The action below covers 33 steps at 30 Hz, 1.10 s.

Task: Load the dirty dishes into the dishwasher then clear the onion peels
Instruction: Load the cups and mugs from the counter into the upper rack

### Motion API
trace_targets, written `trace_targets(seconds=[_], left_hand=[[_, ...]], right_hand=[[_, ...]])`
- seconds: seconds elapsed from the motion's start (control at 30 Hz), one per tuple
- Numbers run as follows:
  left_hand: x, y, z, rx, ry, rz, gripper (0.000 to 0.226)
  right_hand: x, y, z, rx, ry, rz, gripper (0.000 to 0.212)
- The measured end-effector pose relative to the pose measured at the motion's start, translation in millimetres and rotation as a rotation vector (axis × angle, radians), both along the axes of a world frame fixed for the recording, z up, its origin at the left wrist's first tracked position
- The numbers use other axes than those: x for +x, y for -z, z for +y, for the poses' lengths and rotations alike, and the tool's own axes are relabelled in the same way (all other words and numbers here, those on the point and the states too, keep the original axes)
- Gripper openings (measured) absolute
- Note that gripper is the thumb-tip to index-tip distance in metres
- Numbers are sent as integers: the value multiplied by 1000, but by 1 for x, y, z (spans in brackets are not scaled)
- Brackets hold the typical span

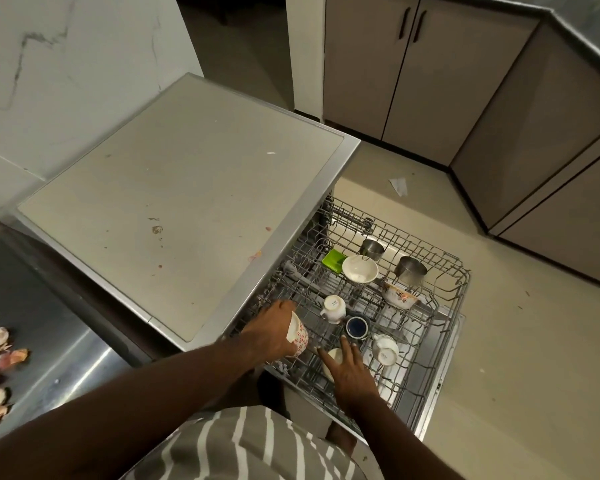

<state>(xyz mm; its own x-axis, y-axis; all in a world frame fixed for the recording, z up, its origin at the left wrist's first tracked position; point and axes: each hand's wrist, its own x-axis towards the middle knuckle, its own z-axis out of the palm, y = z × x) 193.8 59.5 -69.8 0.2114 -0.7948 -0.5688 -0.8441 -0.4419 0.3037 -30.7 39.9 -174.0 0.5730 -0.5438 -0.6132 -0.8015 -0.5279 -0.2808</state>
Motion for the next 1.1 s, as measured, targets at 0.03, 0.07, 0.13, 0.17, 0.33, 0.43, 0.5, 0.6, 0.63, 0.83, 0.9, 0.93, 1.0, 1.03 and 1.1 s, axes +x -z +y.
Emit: trace_targets(seconds=[0.03, 0.07, 0.13, 0.17, 0.33, 0.43, 0.5, 0.6, 0.63, 0.83, 0.9, 0.93, 1.0, 1.03, 1.1], left_hand=[[0, 2, -1, 10, -25, 12, 98], [0, 5, -1, 18, -49, 23, 97], [0, 11, -3, 32, -91, 31, 94], [-2, 13, -4, 39, -107, 24, 94], [-11, 32, -13, 77, -171, -11, 106], [-17, 46, -18, 86, -208, -35, 99], [-22, 54, -21, 105, -216, -39, 102], [-25, 70, -22, 130, -203, -36, 104], [-26, 75, -23, 139, -196, -42, 102], [-31, 96, -29, 161, -191, -68, 103], [-33, 98, -31, 162, -160, -84, 100], [-33, 99, -32, 163, -150, -91, 98], [-34, 101, -33, 178, -136, -105, 92], [-34, 103, -33, 184, -127, -112, 90], [-34, 105, -33, 195, -90, -120, 83]], right_hand=[[-2, 0, 1, -4, 7, -12, 105], [-3, 0, 3, -8, 19, -27, 105], [-8, -3, 7, -22, 56, -65, 102], [-11, -6, 8, -32, 84, -87, 100], [-39, -26, 20, -65, 270, -205, 89], [-58, -38, 32, -73, 364, -262, 83], [-67, -47, 37, -73, 406, -277, 80], [-78, -59, 37, -79, 430, -282, 76], [-81, -61, 36, -78, 438, -272, 76], [-77, -83, 23, -99, 485, -282, 73], [-68, -90, 20, -112, 480, -282, 73], [-64, -92, 19, -117, 471, -284, 73], [-58, -96, 17, -110, 461, -290, 74], [-55, -98, 17, -106, 457, -291, 74], [-53, -101, 15, -105, 455, -292, 74]])
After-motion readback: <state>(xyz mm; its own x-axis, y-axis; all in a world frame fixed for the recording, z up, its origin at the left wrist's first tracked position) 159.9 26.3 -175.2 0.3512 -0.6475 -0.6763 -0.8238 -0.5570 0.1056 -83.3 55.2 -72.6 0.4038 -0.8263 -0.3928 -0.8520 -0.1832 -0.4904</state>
